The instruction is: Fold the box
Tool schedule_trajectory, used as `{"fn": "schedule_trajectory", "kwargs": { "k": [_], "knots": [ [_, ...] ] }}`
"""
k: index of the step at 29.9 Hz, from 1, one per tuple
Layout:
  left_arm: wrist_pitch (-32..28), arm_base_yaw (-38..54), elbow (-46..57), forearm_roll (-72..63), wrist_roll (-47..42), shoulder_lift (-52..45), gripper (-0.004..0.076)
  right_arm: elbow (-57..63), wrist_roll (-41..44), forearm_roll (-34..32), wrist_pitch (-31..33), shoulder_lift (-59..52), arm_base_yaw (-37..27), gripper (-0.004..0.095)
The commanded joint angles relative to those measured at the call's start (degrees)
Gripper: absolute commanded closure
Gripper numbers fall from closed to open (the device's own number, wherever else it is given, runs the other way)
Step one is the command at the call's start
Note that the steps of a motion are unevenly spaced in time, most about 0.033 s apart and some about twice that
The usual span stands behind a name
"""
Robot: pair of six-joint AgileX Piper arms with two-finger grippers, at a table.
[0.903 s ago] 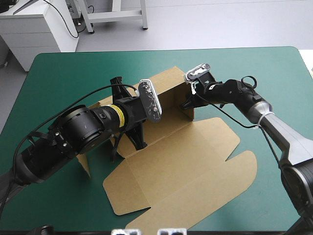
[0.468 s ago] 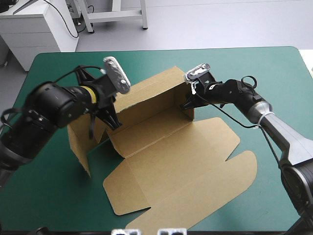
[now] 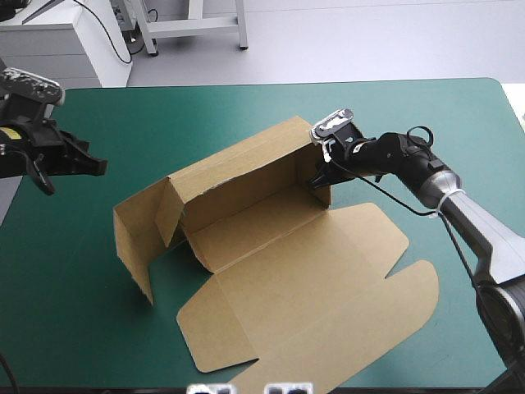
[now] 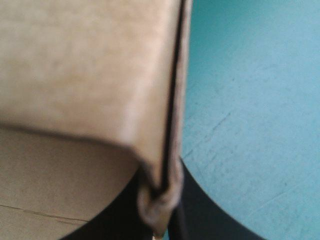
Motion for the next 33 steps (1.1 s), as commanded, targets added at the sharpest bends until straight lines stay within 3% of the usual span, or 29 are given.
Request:
{"fn": "schedule_trajectory", "kwargs": {
  "k": [1, 8, 13, 23, 33],
  "knots": [
    [0.9, 1.93, -0.1, -3.36, 0.54, -4.18, 0.0714, -2.33, 2.33, -3.18, 4.08, -5.33, 0.15, 0.0926],
    [0.43, 1.93, 4.65, -3.92, 0.84, -9.82, 0.0733, -11.29, 19.93, -15.54, 21.39, -6.87, 0.15, 0.0926],
    [-0.41, 1.93, 6.99, 1.59, -0.7, -10.62, 0.0733, -15.8, 22.11, -17.32, 31.6, -6.74, 0.15, 0.0928],
    [-0.68, 1.93, 8.77, 1.32, -1.28, -11.21, 0.0733, -15.95, 27.25, -19.79, 34.78, -1.33, 0.15, 0.0928],
    [0.09, 1.93, 8.77, -0.51, -1.17, -11.74, 0.0733, -15.95, 33.26, -21.06, 27.16, 9.18, 0.15, 0.0905]
  ]
}}
